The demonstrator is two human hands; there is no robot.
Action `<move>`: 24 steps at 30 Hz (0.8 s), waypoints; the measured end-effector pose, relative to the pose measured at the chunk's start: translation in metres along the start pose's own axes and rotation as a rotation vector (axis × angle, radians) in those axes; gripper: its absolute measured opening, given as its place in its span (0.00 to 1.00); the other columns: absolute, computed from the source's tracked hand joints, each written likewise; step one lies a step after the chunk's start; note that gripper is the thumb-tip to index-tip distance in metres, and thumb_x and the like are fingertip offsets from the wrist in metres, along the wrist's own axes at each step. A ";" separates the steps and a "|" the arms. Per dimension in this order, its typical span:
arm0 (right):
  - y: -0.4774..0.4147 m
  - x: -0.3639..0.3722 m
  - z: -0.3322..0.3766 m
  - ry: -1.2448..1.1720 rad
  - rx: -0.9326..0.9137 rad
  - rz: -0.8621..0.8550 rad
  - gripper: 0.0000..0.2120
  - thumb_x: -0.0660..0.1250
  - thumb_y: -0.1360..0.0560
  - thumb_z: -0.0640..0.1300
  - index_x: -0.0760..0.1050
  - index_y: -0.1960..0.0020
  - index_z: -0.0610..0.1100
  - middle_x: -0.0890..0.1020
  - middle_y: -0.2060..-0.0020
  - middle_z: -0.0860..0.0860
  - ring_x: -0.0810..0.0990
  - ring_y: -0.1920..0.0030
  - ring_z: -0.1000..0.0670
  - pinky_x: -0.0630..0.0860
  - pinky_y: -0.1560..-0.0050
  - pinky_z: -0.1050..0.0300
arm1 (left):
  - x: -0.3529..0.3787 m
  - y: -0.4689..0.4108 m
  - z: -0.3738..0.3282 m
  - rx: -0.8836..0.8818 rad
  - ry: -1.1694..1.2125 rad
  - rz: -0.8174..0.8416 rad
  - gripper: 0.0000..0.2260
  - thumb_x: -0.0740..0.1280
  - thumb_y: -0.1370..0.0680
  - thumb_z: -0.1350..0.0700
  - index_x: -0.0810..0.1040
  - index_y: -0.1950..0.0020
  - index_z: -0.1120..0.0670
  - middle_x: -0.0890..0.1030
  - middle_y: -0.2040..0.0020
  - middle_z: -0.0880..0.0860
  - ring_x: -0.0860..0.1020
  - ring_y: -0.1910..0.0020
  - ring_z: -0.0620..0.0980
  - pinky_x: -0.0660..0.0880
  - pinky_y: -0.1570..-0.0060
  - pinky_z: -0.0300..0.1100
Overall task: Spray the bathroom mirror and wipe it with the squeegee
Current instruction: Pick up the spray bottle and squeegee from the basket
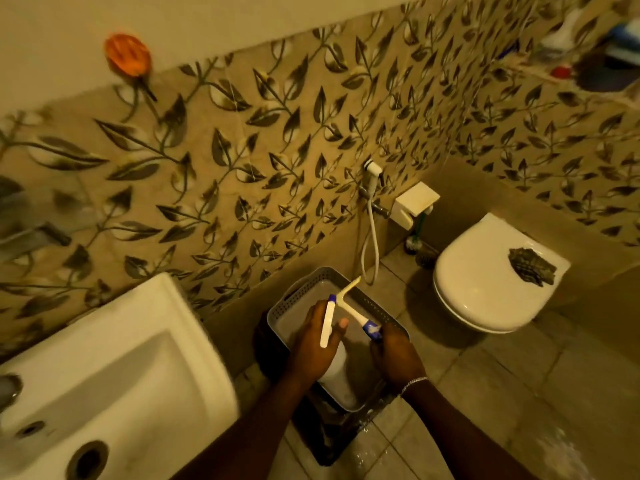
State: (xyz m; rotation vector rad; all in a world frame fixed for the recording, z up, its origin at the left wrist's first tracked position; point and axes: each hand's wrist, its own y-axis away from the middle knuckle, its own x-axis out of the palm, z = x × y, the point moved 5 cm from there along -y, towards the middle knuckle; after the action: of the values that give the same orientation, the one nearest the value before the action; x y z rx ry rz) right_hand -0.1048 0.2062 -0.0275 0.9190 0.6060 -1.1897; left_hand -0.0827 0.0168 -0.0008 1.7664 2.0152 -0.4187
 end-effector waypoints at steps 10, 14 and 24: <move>0.058 -0.086 0.092 -0.242 0.066 -0.057 0.20 0.66 0.21 0.53 0.70 0.31 0.48 0.82 0.50 0.53 0.81 0.53 0.51 0.80 0.51 0.53 | -0.136 -0.001 -0.101 0.026 0.019 -0.172 0.19 0.66 0.20 0.45 0.74 0.32 0.52 0.78 0.41 0.44 0.77 0.40 0.43 0.69 0.46 0.27; 0.076 -0.121 0.138 -0.363 0.056 -0.128 0.16 0.65 0.20 0.51 0.74 0.34 0.47 0.81 0.52 0.53 0.80 0.53 0.52 0.80 0.47 0.49 | -0.203 0.011 -0.156 0.155 0.044 -0.284 0.12 0.61 0.21 0.37 0.74 0.44 0.42 0.80 0.52 0.42 0.79 0.50 0.37 0.72 0.52 0.24; 0.123 -0.219 0.297 -0.546 -0.194 -0.373 0.03 0.67 0.20 0.45 0.74 0.49 0.48 0.78 0.65 0.50 0.77 0.67 0.52 0.71 0.69 0.59 | -0.356 0.053 -0.254 0.353 0.052 -0.491 0.08 0.63 0.18 0.43 0.75 0.44 0.45 0.80 0.56 0.46 0.79 0.55 0.41 0.74 0.57 0.34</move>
State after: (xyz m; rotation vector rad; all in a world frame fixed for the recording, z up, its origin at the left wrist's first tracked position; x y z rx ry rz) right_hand -0.0695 0.0757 0.3371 0.2919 0.4434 -1.6059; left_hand -0.0243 -0.1569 0.3993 1.4495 2.5342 -0.9367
